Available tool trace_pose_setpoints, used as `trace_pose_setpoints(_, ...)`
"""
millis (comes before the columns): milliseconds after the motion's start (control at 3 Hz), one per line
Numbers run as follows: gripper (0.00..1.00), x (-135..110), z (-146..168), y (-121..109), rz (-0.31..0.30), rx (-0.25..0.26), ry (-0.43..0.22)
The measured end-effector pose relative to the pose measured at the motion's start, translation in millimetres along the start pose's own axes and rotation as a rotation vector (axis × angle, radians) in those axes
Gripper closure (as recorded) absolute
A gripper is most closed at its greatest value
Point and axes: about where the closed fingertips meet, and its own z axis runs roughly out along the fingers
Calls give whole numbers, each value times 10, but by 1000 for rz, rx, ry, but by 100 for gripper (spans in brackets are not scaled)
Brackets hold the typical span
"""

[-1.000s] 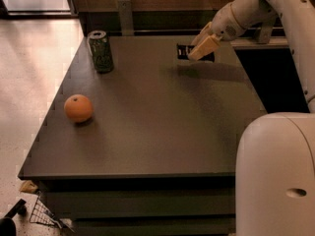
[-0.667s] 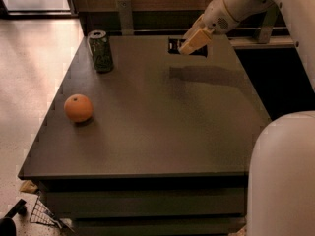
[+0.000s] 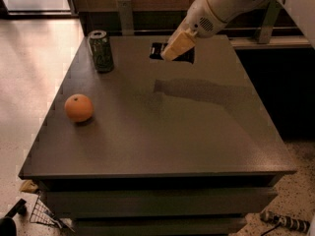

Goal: Move rxbar chocolate near orange

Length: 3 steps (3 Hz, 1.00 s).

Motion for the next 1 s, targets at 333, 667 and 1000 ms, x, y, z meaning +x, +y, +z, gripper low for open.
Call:
trace_pose_setpoints(333, 100, 59, 259, 414, 4, -123, 27)
trace_pose_setpoints(667, 100, 34, 442, 735, -55, -274, 25)
trace_pose_setpoints(1000, 100, 34, 442, 735, -55, -274, 25)
